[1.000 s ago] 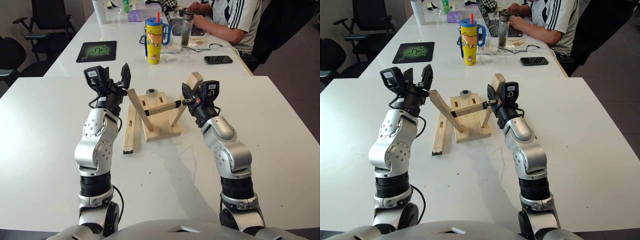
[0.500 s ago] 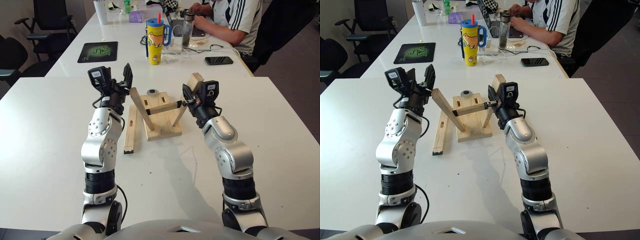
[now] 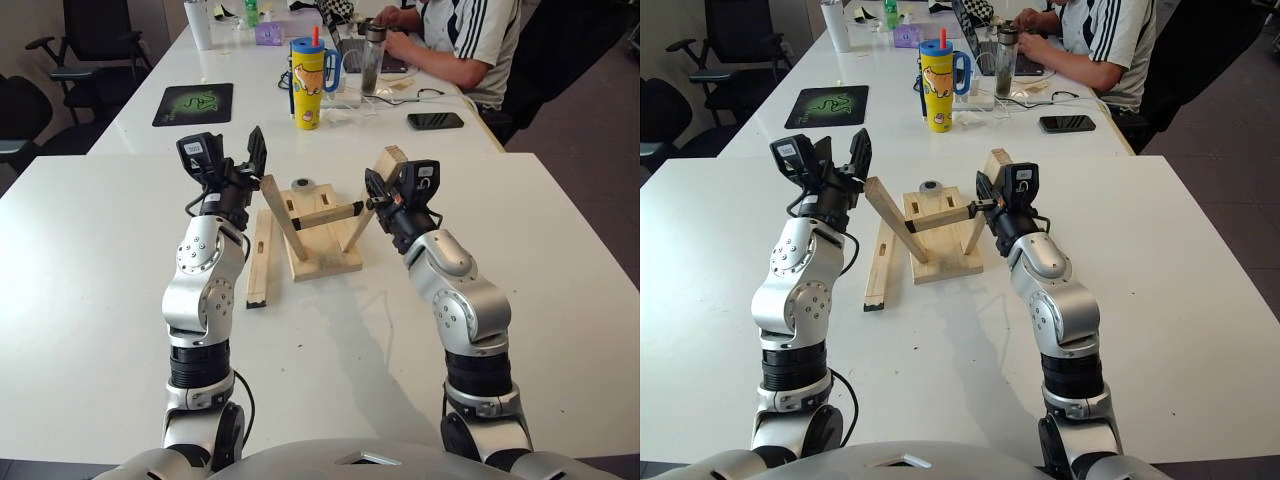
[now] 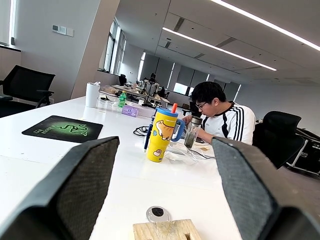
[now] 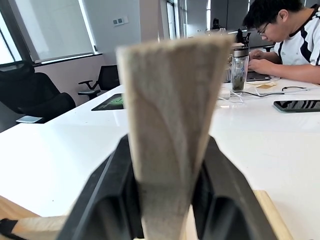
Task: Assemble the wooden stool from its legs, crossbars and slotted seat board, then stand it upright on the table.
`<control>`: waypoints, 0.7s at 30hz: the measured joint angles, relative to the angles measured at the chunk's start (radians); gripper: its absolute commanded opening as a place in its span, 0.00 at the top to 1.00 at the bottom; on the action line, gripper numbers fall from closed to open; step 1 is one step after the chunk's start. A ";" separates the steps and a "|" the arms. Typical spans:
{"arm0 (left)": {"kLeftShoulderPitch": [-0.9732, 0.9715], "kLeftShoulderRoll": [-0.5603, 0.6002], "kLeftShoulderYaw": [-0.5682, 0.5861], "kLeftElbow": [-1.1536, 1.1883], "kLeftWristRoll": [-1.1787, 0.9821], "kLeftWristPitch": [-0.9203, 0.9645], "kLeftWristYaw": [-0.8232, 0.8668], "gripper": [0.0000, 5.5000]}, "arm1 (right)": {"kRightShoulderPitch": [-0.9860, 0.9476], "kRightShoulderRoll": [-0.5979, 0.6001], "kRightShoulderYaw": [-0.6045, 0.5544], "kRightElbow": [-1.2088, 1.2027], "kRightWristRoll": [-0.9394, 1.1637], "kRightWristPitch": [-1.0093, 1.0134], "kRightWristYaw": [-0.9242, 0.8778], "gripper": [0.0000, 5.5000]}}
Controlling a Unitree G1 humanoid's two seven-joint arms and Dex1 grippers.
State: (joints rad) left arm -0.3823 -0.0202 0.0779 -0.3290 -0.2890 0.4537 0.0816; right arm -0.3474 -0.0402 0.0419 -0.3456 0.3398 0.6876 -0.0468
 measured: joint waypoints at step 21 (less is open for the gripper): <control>0.036 0.007 -0.040 -0.089 0.125 0.051 0.033 0.38 | -0.079 0.208 -0.055 -0.017 -0.052 0.185 -0.211 0.80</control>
State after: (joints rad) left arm -0.3463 -0.0127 0.0383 -0.4183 -0.1636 0.5052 0.1145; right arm -0.4268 0.1676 -0.0136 -0.3629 0.2877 0.8729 -0.2574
